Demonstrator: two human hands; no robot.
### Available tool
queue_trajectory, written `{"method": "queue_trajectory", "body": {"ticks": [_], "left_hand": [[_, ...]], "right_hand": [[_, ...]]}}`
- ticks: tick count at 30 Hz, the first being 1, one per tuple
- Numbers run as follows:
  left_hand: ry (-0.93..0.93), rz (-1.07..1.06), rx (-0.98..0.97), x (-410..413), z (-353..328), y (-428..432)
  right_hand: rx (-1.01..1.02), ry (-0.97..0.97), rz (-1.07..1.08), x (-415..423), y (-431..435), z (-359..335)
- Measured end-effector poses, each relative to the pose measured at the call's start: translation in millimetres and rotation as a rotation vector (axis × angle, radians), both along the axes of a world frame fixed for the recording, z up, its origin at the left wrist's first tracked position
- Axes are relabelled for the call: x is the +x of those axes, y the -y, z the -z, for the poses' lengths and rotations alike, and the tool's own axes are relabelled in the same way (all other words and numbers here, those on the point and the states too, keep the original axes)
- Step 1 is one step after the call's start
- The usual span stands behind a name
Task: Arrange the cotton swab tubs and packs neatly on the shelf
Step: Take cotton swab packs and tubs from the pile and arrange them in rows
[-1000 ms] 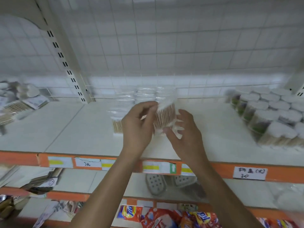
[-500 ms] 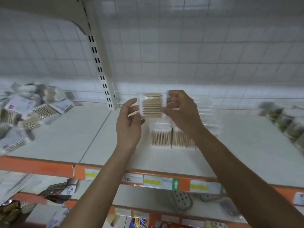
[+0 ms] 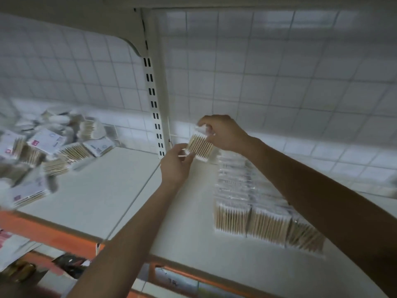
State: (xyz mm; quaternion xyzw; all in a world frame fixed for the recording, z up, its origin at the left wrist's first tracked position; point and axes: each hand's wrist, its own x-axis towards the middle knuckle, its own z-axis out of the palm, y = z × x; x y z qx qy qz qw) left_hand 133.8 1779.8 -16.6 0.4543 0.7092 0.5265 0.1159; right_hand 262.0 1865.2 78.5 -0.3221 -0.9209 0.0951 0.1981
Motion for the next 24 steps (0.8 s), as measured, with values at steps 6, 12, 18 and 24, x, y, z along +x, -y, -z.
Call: {"method": "queue_trajectory", "body": {"ticks": [6,12,18,24], "left_hand": [[-0.079,0.004,-0.186,-9.1,22.3,-19.0],[-0.18,0.013,-0.307,-5.6,29.6,-30.2],[-0.211,0.02,-0.399,-6.3,33.1,-40.9],[-0.24,0.061,-0.422,-8.7,30.0,-42.6]], "right_hand": [[0.102,0.248,0.027,-13.6,-19.6,22.0],[0.215,0.366,0.062,-16.0,-28.6,34.9],[0.245,0.411,0.084,-12.0,-35.4,36.1],[0.241,0.413,0.11,-10.6,-34.9,34.8]]}}
